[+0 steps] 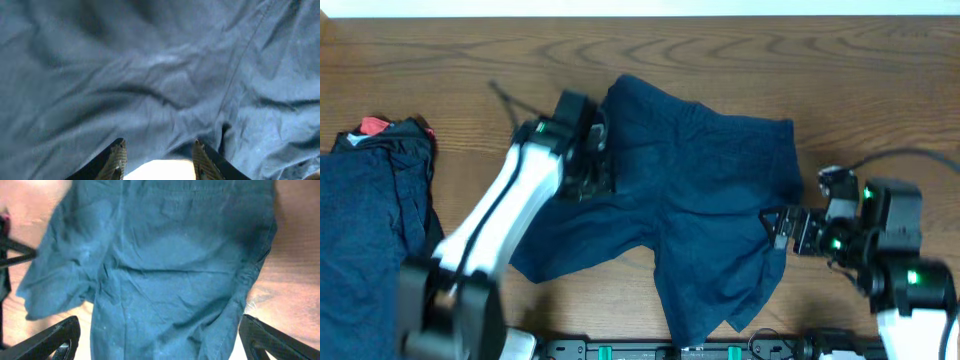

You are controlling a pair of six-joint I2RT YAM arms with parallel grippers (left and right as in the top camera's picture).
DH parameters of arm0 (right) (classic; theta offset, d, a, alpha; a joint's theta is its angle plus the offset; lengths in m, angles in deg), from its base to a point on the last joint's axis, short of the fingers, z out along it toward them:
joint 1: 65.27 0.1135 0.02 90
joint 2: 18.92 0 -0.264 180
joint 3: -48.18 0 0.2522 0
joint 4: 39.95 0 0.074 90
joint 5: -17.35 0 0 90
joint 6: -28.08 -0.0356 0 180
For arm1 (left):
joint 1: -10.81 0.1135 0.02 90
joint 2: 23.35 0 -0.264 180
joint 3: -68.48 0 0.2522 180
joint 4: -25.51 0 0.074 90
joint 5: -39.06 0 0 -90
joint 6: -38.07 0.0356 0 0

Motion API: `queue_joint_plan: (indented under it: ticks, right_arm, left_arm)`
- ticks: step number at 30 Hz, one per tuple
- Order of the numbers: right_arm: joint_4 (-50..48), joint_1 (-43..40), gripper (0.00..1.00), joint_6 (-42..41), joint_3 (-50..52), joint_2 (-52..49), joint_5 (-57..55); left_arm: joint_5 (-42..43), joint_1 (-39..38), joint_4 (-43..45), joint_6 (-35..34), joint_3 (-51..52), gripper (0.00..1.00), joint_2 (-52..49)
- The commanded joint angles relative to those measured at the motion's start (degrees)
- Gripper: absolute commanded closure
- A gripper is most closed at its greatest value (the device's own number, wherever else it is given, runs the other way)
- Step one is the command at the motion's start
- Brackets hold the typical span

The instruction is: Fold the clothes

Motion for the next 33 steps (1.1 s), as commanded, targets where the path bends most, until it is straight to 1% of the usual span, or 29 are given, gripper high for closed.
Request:
queue_joint_plan:
  ticks: [1,2,5,8,13,17,23,25,26,27,28,31,33]
  right_arm:
    - [1.1,0.0,0.01,3.5,-2.7,-4.2,0.1]
    - [1.1,0.0,0.01,3.7,-2.9,-5.1,0.2]
    - [1.0,0.0,0.01,3.7,-2.9,-6.5,0.3]
    - [1.0,0.0,0.01,5.2,-2.9,-6.5,0.7]
    - [2.0,0.0,0.01,10.0,-2.9,-6.4,7.2]
    - [3.7,0.0,0.01,10.7,-2.9,-6.4,7.8]
    - [4.9,0.0,0.01,10.8,-2.9,-6.4,7.9]
    - [5.0,0.0,0.01,10.9,-2.9,-6.4,7.9]
    - [5.2,0.0,0.01,10.9,-2.9,-6.4,7.9]
    - [5.6,0.0,0.01,11.0,-2.9,-6.4,7.9]
    - [5.9,0.0,0.01,11.0,-2.9,-6.4,8.0]
    - [6.8,0.0,0.01,13.2,-2.9,-6.4,10.5]
    - [7.2,0.0,0.01,13.2,-2.9,-6.4,11.4]
  left_arm:
    - [-3.8,0.1,0.1,-5.8,4.5,0.53,7.7]
    - [-4.9,0.1,-0.4,-6.6,5.2,0.51,9.1]
    - [-9.2,0.1,-4.4,-10.4,6.9,0.47,12.2]
    - [-12.2,0.2,-6.6,-14.4,9.2,0.47,14.1]
    - [-11.8,0.7,-3.4,-20.7,16.4,0.47,16.7]
    - [-11.2,0.7,-1.6,-22.9,20.4,0.46,18.4]
    - [-11.3,0.7,-1.6,-30.8,25.1,0.39,21.5]
    - [-11.3,0.7,-1.3,-33.1,27.0,0.36,22.6]
    - [-11.9,0.7,-1.3,-34.6,28.3,0.30,23.2]
    - [-12.4,0.7,-1.2,-36.2,29.4,0.20,23.8]
    - [-12.7,0.7,-1.2,-37.4,30.2,0.17,24.2]
    - [-12.8,0.7,0.5,-39.3,32.6,0.13,25.5]
    - [-13.6,0.7,1.2,-40.7,33.1,0.12,25.8]
